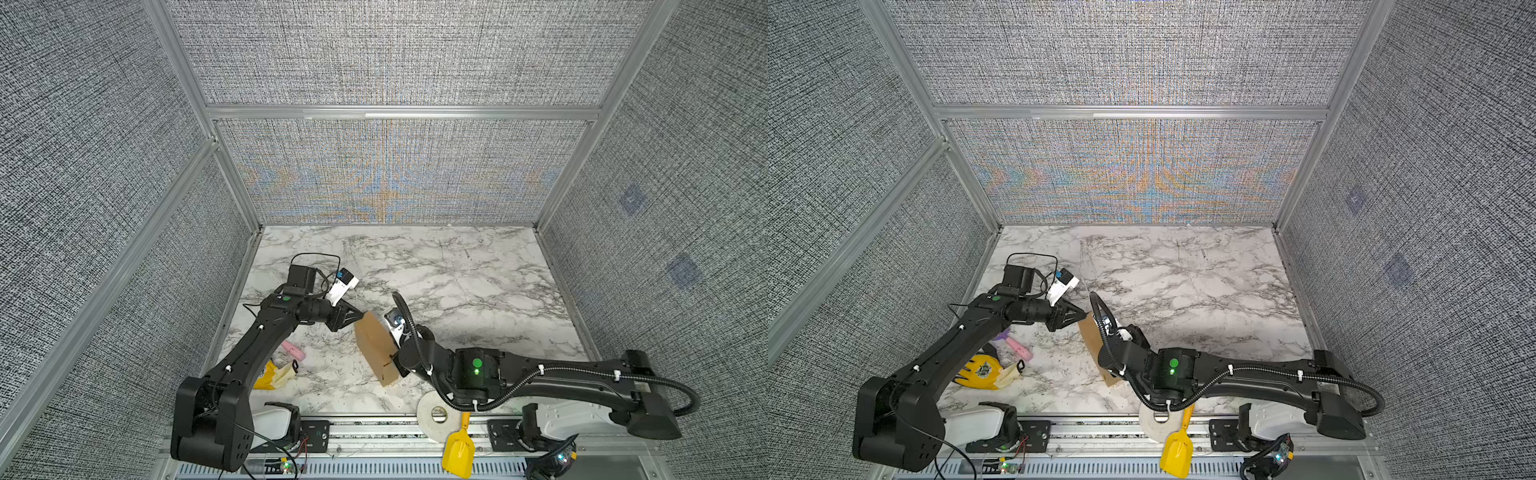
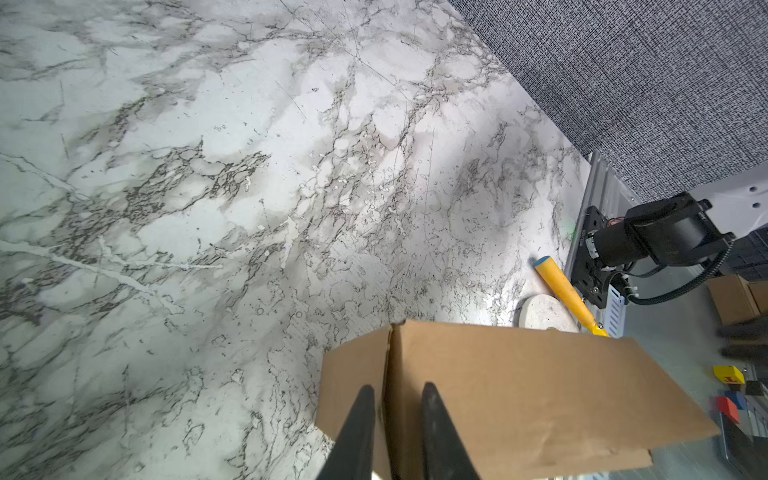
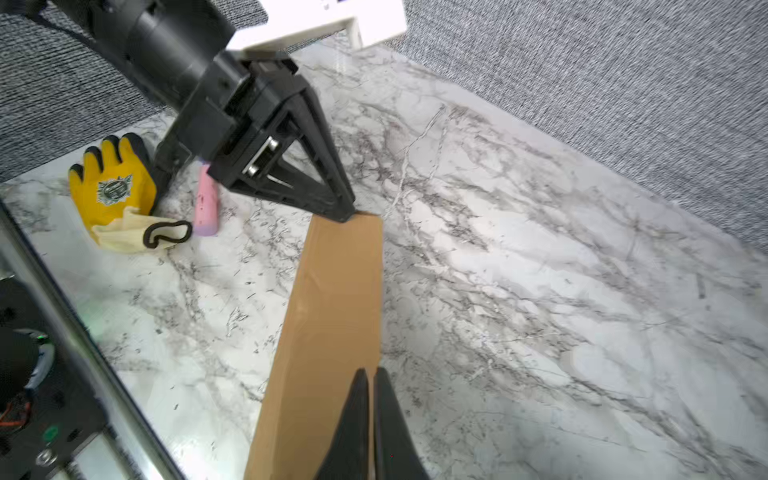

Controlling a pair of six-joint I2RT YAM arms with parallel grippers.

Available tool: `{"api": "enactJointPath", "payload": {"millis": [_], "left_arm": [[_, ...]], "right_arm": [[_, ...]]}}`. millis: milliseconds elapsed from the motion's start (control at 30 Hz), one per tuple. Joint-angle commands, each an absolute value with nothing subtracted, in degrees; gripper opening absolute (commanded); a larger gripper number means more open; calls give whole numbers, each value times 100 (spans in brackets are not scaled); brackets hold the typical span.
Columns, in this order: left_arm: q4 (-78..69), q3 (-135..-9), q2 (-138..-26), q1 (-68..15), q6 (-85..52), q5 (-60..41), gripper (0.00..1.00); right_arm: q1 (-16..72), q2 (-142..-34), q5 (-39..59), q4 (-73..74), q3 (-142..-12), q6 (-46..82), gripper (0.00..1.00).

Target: Fold the paper box

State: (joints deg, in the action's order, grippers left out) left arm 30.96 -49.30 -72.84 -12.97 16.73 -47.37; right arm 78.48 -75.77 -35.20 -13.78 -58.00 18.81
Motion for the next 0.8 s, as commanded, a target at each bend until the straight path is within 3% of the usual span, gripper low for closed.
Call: {"api": "enactJointPath", "payload": {"millis": [0, 767], "left_arm": [[3313, -4891, -7310, -1292, 1767, -4280, 23], [3306, -4904, -7372, -1295, 1802, -4267, 22]], "right_arm": [[7842, -7653, -3040, -890, -5738, 2186, 7], [8317, -7892, -3318, 55, -4516, 2833, 5]]}}
